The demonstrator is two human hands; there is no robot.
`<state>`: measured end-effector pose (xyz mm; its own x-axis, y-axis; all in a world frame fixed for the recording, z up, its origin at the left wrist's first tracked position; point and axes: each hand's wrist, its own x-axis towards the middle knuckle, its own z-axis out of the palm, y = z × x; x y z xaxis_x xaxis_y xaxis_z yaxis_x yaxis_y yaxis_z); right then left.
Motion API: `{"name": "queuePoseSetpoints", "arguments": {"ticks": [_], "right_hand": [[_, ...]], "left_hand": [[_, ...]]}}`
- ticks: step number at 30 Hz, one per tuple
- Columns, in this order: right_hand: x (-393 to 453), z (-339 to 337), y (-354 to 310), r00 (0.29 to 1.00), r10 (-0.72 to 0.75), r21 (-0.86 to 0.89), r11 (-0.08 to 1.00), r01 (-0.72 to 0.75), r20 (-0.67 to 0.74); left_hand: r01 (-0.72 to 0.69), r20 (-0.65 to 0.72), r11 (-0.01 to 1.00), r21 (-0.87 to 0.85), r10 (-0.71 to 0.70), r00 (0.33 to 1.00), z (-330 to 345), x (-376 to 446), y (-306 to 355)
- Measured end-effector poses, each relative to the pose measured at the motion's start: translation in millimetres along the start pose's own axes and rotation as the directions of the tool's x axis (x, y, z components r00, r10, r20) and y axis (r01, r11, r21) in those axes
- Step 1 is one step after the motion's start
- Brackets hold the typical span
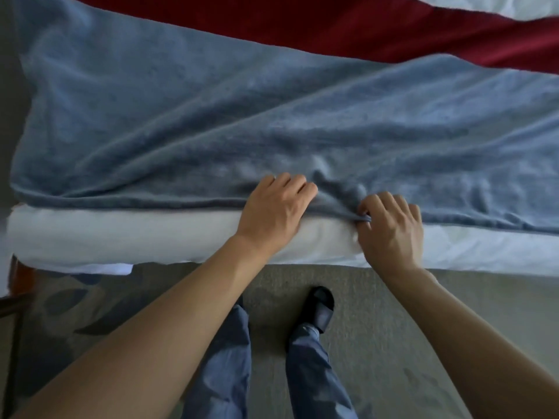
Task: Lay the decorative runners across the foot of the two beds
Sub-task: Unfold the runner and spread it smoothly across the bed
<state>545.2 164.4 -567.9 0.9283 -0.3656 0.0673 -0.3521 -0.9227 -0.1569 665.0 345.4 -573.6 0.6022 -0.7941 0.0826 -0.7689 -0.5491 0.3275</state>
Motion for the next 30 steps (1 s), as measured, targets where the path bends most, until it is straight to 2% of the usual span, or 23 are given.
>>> {"name": "queuePoseSetpoints", "arguments": {"ticks": [5, 10, 13, 15, 20, 22, 25, 30], "right_hand": [[-36.3, -5.5, 18.1, 0.991, -0.112, 0.027, 0.994, 0.110, 0.074], [-18.5, -11.2, 16.3, 0.994, -0.107, 0.089, 0.991, 0.103, 0.038], [-22.2, -12.0, -1.3, 0.978, -0.188, 0.106, 0.978, 0.178, 0.092], [-18.6, -11.6, -21.8, 0.965, -0.234, 0.124, 0.968, 0.219, 0.123], [19.6, -1.6, -116.2, 0.906, -0.378, 0.237, 0.913, 0.331, 0.191], [49.6, 6.5, -167.7, 0.900, -0.408, 0.268, 0.894, 0.360, 0.152], [103.6, 25.0, -250.3, 0.886, -0.457, 0.256, 0.867, 0.427, 0.071], [160.2, 52.0, -374.1, 0.818, -0.560, 0.223, 0.821, 0.525, 0.134]], "left_hand": [[-0.044, 0.099, 0.998, 0.044, 0.039, 0.994, 9.4, -33.1, 34.1], [0.071, 0.070, 0.997, 0.018, -0.072, 0.995, 8.0, -10.9, 41.3], [0.063, 0.060, 0.998, 0.003, -0.063, 0.996, 7.9, -24.7, 37.3], [0.111, 0.054, 0.994, 0.004, -0.111, 0.992, -0.1, -38.7, 18.3], [0.231, 0.096, 0.973, 0.008, -0.230, 0.968, -38.4, -83.4, -73.5], [0.270, 0.085, 0.963, 0.028, -0.271, 0.959, -57.8, -103.5, -122.0], [0.333, 0.046, 0.940, 0.081, -0.337, 0.940, -86.5, -125.9, -198.4], [0.374, -0.040, 0.928, 0.008, -0.373, 0.927, -113.0, -152.9, -284.0]]}}
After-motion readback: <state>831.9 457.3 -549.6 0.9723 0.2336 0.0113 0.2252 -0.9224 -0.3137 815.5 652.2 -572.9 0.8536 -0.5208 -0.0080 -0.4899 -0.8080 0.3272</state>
